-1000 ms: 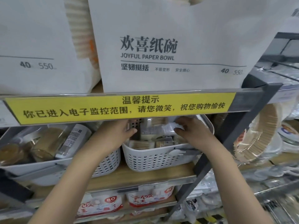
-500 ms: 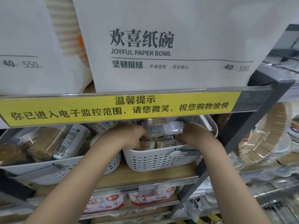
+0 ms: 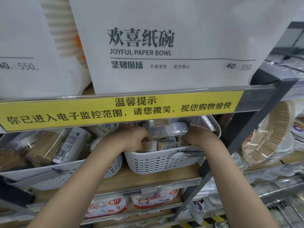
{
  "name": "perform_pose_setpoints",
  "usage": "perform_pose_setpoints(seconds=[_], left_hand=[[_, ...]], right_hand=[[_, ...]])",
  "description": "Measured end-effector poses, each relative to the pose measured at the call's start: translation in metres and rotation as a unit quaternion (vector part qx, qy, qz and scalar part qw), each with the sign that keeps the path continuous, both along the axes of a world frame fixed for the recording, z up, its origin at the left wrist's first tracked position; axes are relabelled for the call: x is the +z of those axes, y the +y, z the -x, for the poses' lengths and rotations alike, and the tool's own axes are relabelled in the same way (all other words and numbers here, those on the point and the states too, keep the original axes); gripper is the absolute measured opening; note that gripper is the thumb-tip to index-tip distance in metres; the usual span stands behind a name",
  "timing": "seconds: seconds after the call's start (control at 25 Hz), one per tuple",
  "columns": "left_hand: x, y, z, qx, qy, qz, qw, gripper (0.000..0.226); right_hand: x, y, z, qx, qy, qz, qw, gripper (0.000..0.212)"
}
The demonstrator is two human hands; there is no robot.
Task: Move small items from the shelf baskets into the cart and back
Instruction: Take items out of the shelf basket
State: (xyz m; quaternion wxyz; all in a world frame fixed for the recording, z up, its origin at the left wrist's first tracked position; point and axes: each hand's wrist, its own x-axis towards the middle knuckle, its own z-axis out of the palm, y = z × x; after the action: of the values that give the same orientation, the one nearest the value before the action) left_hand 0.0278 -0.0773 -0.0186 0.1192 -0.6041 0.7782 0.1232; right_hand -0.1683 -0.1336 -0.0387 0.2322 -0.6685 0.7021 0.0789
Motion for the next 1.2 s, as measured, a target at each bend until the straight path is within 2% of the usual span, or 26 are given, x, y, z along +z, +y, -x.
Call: perform_pose_setpoints(seconds=[0.12,0.32,0.48,0.68,0.92,1.04,1.2], left_hand=[[-0.002,-0.002,-0.002,0.006,0.017,0.005,1.000,0.046],[-0.005,-0.004,-0.002,0.007,0.020,0.004,1.000,0.042],[-0.007,-0.006,-0.004,0.015,0.029,0.007,0.999,0.043],[-0.005,-0.004,-0.006,0.002,0.056,0.048,0.997,0.068],[-0.003,-0.007,0.003,0.025,0.021,-0.009,0.999,0.060],[0.000,-0.008,0.008,0.038,0.062,-0.049,0.996,0.052],[0.004,-0.012,0.019,0.033,0.176,-0.007,0.984,0.050]], right_hand=[[0.002,0.005,0.002,-0.013,-0.023,0.053,0.998,0.010],[0.002,0.012,0.005,-0.006,-0.058,0.167,0.984,0.023],[0.000,0.010,0.007,0.005,-0.080,0.189,0.979,0.032],[-0.006,0.005,0.008,0.026,-0.075,0.174,0.981,0.021],[-0.004,0.007,0.008,0.040,-0.073,0.187,0.979,0.021],[-0.004,0.007,0.007,0.032,-0.075,0.207,0.975,0.024],[-0.005,0.008,0.006,0.001,-0.097,0.247,0.964,0.029]])
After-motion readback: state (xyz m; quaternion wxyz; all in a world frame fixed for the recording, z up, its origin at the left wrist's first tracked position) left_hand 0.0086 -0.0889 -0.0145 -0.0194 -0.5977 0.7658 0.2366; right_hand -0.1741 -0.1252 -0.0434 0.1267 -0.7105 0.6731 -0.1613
